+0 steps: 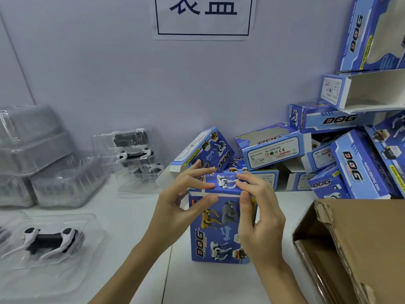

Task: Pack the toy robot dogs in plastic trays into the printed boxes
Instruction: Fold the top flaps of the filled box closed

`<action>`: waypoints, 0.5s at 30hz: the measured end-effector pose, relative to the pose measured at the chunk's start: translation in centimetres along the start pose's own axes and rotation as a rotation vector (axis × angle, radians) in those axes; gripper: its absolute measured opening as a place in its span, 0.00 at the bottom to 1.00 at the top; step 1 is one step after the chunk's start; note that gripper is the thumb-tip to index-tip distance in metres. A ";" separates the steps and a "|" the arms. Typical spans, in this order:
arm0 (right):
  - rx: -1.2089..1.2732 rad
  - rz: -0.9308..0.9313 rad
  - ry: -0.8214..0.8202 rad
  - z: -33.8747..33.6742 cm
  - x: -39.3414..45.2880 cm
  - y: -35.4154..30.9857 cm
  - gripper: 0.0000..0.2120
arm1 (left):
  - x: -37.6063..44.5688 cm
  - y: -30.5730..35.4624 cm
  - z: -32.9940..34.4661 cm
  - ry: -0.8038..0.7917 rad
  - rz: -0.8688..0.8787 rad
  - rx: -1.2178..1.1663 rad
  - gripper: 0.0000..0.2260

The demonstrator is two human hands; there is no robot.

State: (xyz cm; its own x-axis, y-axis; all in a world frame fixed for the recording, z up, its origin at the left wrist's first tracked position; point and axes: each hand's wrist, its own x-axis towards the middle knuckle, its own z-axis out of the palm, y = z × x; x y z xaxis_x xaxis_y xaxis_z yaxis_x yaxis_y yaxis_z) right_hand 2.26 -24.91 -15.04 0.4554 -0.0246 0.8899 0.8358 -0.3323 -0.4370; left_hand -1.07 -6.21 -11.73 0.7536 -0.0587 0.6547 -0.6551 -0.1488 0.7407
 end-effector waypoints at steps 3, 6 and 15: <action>-0.001 -0.001 0.003 0.1 -0.1 -0.1 0.10 | -0.2 -0.6 0.3 0.041 0.036 -0.012 0.11; -0.014 -0.013 0.006 0.1 -0.1 -0.1 0.09 | -0.3 -1.0 0.4 0.069 0.050 0.013 0.11; 0.023 0.057 0.022 0.7 -0.1 -0.3 0.13 | -0.4 -0.4 1.7 0.192 0.041 -0.077 0.18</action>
State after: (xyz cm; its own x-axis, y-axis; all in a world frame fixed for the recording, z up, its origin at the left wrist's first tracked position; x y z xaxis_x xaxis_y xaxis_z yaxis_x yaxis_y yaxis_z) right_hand 2.19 -24.19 -15.10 0.4959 -0.0632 0.8661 0.8157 -0.3083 -0.4895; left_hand -1.04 -7.83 -12.56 0.7072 0.1273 0.6955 -0.6924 -0.0743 0.7177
